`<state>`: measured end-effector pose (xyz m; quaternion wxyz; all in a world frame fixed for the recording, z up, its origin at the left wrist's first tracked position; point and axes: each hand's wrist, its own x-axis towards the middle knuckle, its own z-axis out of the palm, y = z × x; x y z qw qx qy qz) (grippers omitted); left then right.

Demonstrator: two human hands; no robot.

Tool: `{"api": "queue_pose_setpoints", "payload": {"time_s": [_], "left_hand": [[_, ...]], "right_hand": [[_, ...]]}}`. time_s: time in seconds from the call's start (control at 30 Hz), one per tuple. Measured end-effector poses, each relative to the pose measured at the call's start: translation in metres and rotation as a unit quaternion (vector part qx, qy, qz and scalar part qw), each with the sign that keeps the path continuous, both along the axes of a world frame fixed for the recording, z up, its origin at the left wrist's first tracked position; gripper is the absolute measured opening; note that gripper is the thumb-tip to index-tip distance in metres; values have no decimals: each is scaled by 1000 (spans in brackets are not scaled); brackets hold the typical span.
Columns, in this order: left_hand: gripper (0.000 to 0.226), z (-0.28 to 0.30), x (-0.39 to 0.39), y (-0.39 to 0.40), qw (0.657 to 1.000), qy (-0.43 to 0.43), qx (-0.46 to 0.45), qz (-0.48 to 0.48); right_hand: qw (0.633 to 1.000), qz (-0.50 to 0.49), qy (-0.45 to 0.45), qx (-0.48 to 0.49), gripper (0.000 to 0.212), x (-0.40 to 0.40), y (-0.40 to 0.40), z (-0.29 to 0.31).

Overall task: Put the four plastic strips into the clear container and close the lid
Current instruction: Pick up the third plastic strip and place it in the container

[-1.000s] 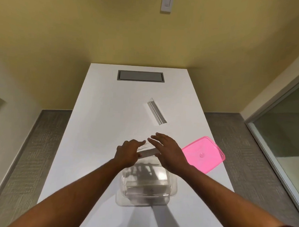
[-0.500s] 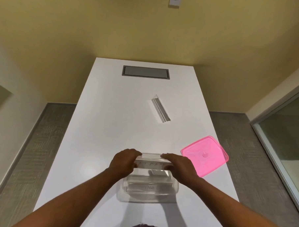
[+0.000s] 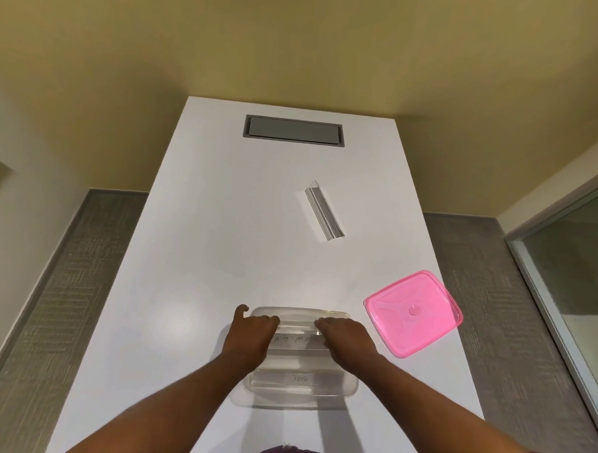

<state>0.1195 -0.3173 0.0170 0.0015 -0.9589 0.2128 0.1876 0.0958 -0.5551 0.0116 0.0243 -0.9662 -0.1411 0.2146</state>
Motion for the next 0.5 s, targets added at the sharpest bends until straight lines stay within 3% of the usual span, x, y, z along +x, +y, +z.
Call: {"api": "queue_pose_setpoints", "payload": {"time_s": [0.13, 0.5], "left_hand": [[58, -10, 1, -7, 999, 10, 37, 13], [56, -31, 3, -10, 998, 25, 40, 45]], "right_hand": [[1000, -10, 12, -20, 39, 1, 5, -12], [999, -6, 7, -46, 38, 8, 13, -23]]}}
